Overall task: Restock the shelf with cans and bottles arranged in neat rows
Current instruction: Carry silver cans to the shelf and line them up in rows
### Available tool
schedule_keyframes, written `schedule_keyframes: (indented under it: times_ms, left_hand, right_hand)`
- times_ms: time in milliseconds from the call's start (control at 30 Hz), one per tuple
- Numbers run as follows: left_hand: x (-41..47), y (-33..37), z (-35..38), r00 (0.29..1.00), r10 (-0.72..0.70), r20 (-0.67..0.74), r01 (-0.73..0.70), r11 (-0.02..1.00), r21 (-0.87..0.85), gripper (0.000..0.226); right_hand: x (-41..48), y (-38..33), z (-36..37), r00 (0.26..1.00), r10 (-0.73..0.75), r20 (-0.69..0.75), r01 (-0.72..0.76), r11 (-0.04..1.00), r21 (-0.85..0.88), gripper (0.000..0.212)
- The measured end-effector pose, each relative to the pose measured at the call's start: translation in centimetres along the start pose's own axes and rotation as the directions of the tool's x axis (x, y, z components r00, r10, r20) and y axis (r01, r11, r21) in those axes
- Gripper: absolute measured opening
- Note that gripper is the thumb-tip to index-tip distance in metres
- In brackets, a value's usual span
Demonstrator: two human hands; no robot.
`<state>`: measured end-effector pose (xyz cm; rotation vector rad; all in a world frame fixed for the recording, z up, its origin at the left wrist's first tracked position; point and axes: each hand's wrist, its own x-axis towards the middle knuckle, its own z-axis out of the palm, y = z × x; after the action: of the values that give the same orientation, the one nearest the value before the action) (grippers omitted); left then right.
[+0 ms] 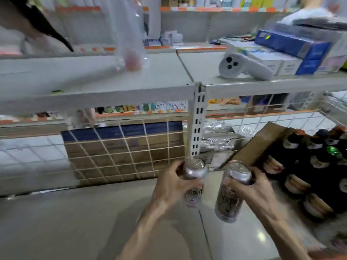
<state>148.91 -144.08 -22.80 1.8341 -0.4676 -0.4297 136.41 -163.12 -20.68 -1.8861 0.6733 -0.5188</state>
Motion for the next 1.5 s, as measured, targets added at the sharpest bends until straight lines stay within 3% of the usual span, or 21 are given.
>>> schedule_keyframes:
  times_ms: [100, 233, 333, 533, 767, 933, 1067, 1233, 1500]
  left_hand:
    - [-4.3, -0.4, -8.1, 0.997, 0.003, -0.074, 0.002, 0.997, 0.076, 0.057]
    - [-12.4, -1.5, -18.9, 0.967, 0.016, -0.253, 0.011, 0.995, 0.104, 0.064]
    - [-18.6, -2.2, -26.5, 0.943, 0.030, -0.332, 0.013, 0.992, 0.127, 0.083]
    - [-28.6, -1.2, -37.8, 0.914, 0.064, -0.401, 0.006, 0.986, 0.169, 0.092]
    - [-35.1, 0.1, -43.6, 0.873, 0.089, -0.479, -0.036, 0.992, 0.120, 0.079]
    - [-37.9, -0.6, -46.9, 0.864, 0.002, -0.504, 0.015, 0.999, 0.030, 0.081]
    - [-39.7, -1.1, -49.4, 0.858, -0.021, -0.514, 0.027, 1.000, 0.003, 0.069]
    - [-40.9, -3.2, -53.7, 0.856, -0.029, -0.516, 0.024, 1.000, -0.017, 0.054]
    - [-40.4, -10.2, -62.5, 0.916, -0.035, -0.400, -0.003, 0.996, -0.094, 0.041]
  right_hand:
    - [-3.4, -4.3, 5.5, 0.996, -0.044, 0.081, 0.041, 0.998, 0.046, 0.034]
    - [-10.2, -9.8, 12.8, 0.973, -0.066, 0.222, 0.033, 0.988, 0.150, 0.060]
    - [-16.1, -13.7, 17.0, 0.959, -0.105, 0.263, 0.062, 0.984, 0.164, 0.045]
    - [-25.6, -22.3, 23.6, 0.950, -0.151, 0.273, 0.105, 0.979, 0.173, 0.048]
    - [-31.1, -27.8, 28.0, 0.861, -0.273, 0.428, 0.184, 0.954, 0.237, 0.039]
    - [-32.7, -29.2, 29.9, 0.837, -0.272, 0.475, 0.152, 0.949, 0.276, 0.027]
    - [-33.9, -30.2, 32.3, 0.825, -0.272, 0.496, 0.146, 0.949, 0.278, 0.036]
    - [-35.6, -31.7, 37.3, 0.813, -0.263, 0.519, 0.135, 0.953, 0.271, 0.049]
    - [-39.6, -34.1, 48.0, 0.862, -0.250, 0.440, 0.182, 0.965, 0.190, 0.038]
